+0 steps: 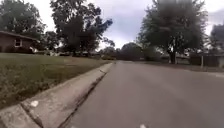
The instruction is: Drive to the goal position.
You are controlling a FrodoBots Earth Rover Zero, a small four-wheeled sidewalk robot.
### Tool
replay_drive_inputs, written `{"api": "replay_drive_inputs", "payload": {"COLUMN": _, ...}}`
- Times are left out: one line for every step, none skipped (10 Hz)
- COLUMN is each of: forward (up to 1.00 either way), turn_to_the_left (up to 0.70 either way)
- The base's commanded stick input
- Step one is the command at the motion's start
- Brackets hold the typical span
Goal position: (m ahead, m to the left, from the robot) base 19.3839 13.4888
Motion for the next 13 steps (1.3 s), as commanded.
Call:
{"api": "replay_drive_inputs", "payload": {"forward": 0.70, "turn_to_the_left": -0.35}}
{"api": "replay_drive_inputs", "payload": {"forward": 0.70, "turn_to_the_left": -0.35}}
{"api": "replay_drive_inputs", "payload": {"forward": 0.70, "turn_to_the_left": -0.35}}
{"api": "replay_drive_inputs", "payload": {"forward": 0.70, "turn_to_the_left": -0.35}}
{"api": "replay_drive_inputs", "payload": {"forward": 0.70, "turn_to_the_left": -0.15}}
{"api": "replay_drive_inputs", "payload": {"forward": 0.70, "turn_to_the_left": 0.00}}
{"api": "replay_drive_inputs", "payload": {"forward": 0.70, "turn_to_the_left": 0.00}}
{"api": "replay_drive_inputs", "payload": {"forward": 0.70, "turn_to_the_left": 0.00}}
{"api": "replay_drive_inputs", "payload": {"forward": 0.70, "turn_to_the_left": 0.00}}
{"api": "replay_drive_inputs", "payload": {"forward": 0.70, "turn_to_the_left": 0.00}}
{"api": "replay_drive_inputs", "payload": {"forward": 0.70, "turn_to_the_left": 0.00}}
{"api": "replay_drive_inputs", "payload": {"forward": 0.70, "turn_to_the_left": 0.00}}
{"api": "replay_drive_inputs", "payload": {"forward": 0.70, "turn_to_the_left": 0.00}}
